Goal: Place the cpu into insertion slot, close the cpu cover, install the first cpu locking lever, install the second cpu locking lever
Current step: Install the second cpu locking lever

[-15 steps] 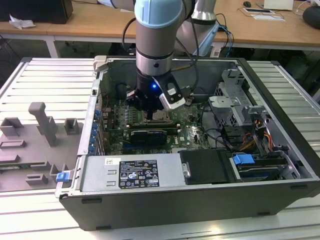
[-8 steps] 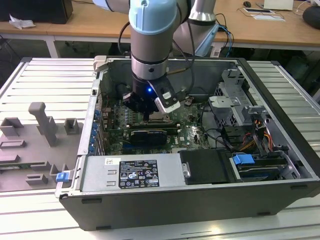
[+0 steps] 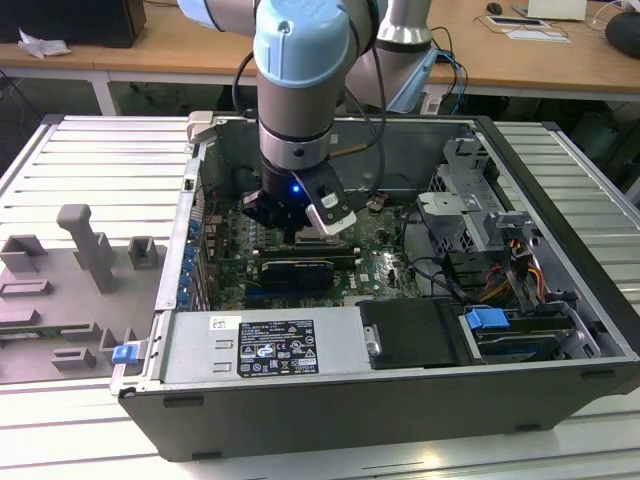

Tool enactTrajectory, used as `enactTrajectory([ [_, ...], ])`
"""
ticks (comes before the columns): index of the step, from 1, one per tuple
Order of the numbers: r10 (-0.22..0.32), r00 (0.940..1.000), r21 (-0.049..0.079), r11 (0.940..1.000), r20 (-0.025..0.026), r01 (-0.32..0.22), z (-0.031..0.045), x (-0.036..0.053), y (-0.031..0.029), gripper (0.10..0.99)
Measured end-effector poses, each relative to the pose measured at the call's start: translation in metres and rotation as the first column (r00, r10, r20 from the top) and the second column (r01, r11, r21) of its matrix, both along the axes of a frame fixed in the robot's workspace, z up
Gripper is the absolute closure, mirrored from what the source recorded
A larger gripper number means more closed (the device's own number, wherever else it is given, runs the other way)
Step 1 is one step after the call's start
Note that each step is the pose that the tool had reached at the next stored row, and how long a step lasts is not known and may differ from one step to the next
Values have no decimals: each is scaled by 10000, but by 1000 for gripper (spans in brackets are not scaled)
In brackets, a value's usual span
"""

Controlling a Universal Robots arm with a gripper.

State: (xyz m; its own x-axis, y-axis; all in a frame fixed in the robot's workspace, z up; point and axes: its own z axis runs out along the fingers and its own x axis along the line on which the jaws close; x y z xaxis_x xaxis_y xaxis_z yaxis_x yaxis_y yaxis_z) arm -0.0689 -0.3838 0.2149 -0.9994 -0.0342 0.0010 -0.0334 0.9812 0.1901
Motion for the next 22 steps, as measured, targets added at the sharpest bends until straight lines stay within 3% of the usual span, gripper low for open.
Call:
enactTrajectory([
  [3,8,10000,17,10000,1,-8,-12,-4,-11,980],
  [7,7,10000,388,9992,0,-7,-37,-23,-87,980],
  [10,7,10000,531,9986,1,-7,-81,-25,-98,980],
  [14,14,10000,798,9968,-2,-14,-141,-31,-102,980],
  [15,22,10000,921,9958,1,-22,-158,-34,-101,980],
  [19,47,10000,1111,9938,-1,-47,-197,-56,-102,980],
  [22,50,10000,1119,9937,3,-50,-200,-72,-103,980],
])
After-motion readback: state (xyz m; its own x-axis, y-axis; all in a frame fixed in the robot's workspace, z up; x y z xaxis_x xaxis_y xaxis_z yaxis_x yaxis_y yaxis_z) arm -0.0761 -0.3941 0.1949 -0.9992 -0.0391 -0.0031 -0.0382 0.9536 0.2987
